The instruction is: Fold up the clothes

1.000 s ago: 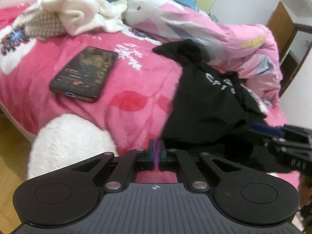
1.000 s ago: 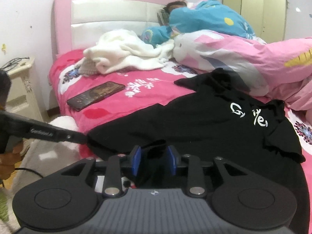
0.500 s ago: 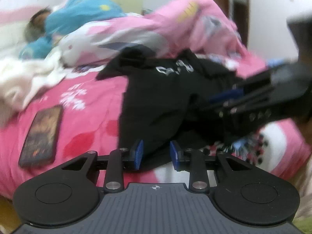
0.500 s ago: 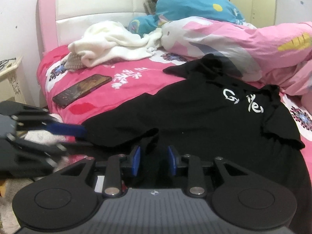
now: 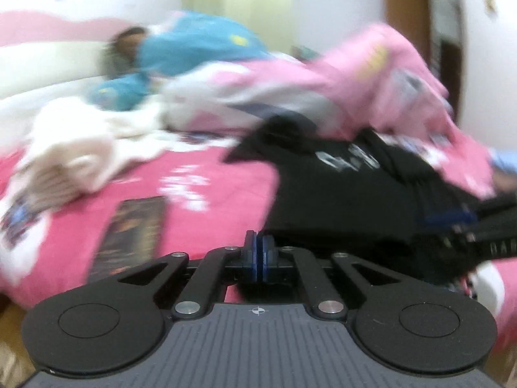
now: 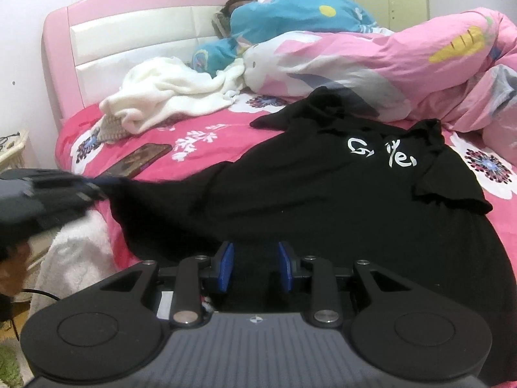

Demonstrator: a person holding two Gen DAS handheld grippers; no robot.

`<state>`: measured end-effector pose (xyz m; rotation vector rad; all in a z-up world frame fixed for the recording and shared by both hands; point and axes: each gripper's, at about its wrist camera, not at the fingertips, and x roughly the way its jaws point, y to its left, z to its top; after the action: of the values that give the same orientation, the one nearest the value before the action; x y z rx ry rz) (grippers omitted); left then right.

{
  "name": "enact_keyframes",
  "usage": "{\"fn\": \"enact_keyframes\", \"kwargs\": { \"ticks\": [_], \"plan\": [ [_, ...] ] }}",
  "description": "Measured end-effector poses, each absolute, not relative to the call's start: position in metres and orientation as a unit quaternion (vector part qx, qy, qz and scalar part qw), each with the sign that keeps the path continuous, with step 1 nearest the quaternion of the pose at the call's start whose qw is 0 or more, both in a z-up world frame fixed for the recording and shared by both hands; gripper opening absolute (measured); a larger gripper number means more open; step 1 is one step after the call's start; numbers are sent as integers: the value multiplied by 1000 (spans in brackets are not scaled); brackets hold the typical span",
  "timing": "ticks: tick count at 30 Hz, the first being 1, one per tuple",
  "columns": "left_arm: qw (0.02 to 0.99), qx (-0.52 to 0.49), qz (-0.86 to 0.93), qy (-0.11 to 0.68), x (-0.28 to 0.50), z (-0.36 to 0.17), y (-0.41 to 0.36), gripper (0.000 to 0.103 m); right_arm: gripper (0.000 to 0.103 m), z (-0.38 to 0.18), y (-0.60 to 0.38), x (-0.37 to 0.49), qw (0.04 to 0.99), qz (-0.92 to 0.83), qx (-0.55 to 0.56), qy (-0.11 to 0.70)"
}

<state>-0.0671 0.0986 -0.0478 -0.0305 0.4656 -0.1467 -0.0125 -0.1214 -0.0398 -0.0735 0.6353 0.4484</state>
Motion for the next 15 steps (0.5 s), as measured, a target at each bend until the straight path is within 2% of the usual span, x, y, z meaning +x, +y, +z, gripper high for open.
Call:
{"fn": "enact_keyframes", "kwargs": {
  "ticks": [4,9,12,13,15],
  "plan": [
    [957,-99,-22,273,-75,-61,131,0,32,-43,-122,-10,923,220,-29,314],
    [942,-116,-1,315,-77,-82,138,0,32,-45,-124,-9,922,220,-23,318],
    [944,-108,-14,311,-79,-77,137,0,32,-42,-131,-11,925,214,-14,314],
    [946,-110,-19,305,-79,-74,137,1,32,-42,-134,-11,926,212,-8,313],
    [947,-125,-28,294,-77,-69,141,10,32,-41,-141,-13,927,206,4,313]
  ]
}}
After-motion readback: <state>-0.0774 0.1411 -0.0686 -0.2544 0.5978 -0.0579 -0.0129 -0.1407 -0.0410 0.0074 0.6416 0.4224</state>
